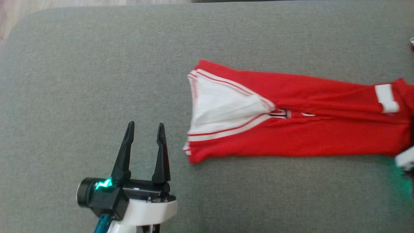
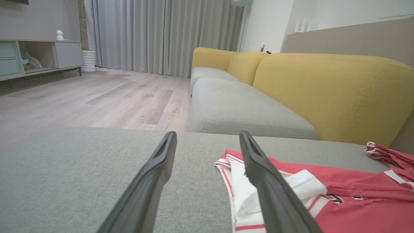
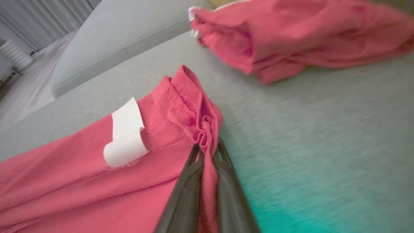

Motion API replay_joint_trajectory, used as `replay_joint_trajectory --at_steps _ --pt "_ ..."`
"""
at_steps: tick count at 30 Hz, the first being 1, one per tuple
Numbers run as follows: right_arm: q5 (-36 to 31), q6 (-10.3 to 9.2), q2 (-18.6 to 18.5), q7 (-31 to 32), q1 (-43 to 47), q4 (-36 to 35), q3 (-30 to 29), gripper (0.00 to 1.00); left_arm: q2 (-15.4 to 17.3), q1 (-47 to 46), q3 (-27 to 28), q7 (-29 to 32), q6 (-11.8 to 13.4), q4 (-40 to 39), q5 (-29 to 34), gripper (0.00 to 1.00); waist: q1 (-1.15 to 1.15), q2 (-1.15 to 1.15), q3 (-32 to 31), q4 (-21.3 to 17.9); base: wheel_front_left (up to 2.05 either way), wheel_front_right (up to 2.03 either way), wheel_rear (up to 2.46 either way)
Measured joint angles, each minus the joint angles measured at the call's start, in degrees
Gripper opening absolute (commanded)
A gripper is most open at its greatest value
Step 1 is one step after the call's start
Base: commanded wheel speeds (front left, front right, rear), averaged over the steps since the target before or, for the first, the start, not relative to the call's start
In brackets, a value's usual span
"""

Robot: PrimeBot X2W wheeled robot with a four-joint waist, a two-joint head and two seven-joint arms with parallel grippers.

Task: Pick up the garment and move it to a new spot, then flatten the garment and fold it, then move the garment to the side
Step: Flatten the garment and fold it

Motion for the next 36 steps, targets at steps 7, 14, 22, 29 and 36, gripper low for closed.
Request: replay_joint_trajectory --at_steps 7,14,22,29,36 --pt "7.12 -0.01 -6.21 3.46 0.54 -8.91 -3.26 0.00 -0.02 -0.01 0.49 -0.07 -0.08 -0.01 0.01 1.00 0.00 0.00 0.09 -1.96 0.00 0.00 0.00" --pt "20.80 -0.01 -0.12 9.94 7.69 -33.42 -1.16 0.00 -0.04 0.01 0.98 -0.07 -0.14 0.67 -0.41 1.00 0.00 0.00 -0.86 -3.22 0.00 0.00 0.00" --pt "20.70 -0.02 12.94 13.00 10.11 -45.15 6.35 0.00 -0.05 0.01 1.14 -0.07 -0.64 1.60 -0.82 1.00 0.00 0.00 -1.98 -3.23 0.00 0.00 0.00" --pt "17.27 -0.02 17.73 13.03 4.15 -38.41 12.41 0.00 -0.07 0.00 0.41 -0.07 -1.10 2.21 -1.58 1.00 0.00 0.00 -2.19 -0.55 0.00 0.00 0.00" --pt "21.47 -0.02 17.72 7.23 1.68 -31.19 22.73 0.00 -0.07 0.02 -0.03 -0.07 -1.09 3.30 -2.50 1.00 0.00 0.00 -1.97 2.92 0.00 0.00 0.00"
